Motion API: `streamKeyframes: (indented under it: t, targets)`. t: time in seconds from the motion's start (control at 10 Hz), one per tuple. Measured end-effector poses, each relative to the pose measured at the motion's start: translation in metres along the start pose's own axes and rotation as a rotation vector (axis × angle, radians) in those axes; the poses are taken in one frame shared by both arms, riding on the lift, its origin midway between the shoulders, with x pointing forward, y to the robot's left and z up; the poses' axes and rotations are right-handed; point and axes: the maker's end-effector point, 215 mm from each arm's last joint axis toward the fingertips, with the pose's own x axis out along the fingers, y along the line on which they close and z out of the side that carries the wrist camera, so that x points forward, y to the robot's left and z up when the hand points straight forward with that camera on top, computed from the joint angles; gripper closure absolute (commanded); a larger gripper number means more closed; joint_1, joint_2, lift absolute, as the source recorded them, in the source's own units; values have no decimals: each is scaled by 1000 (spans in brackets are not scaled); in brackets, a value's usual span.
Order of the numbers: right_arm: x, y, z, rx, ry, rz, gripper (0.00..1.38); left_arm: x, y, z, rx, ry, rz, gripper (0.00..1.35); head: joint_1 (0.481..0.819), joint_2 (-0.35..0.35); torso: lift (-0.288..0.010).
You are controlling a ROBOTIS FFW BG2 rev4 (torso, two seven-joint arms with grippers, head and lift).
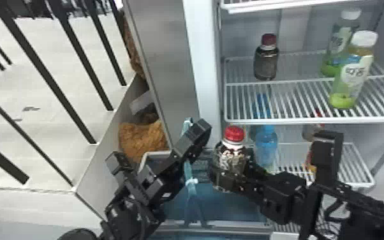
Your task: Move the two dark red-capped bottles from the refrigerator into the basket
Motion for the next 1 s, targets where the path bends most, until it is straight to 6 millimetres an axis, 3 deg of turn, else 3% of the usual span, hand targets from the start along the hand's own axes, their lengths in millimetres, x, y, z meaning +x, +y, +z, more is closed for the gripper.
streamKeyframes:
  t: [0.1,0.2,0.4,0.6,0.9,1.0]
  targets:
    - [4,4,-7,21,18,24,1234,0,0,0,0,0,0,1197,695,228,-34]
    - [6,9,-13,40,37,49,1096,0,0,0,0,0,0,1197,695,239,-34]
    - [10,15,-24,73,73,86,446,1,0,0,1,0,-1,1197,695,256,-34]
    - [10,14,-24,76,76,86,94,1,0,0,1,-1,-1,1197,695,256,-34]
    - [7,7,-21,71,67,71,102,1,0,1,1,0,-1,1197,695,244,-34]
    - [2,0,-11,46,44,45,101,1,0,1,2,0,0,1197,695,238,-34]
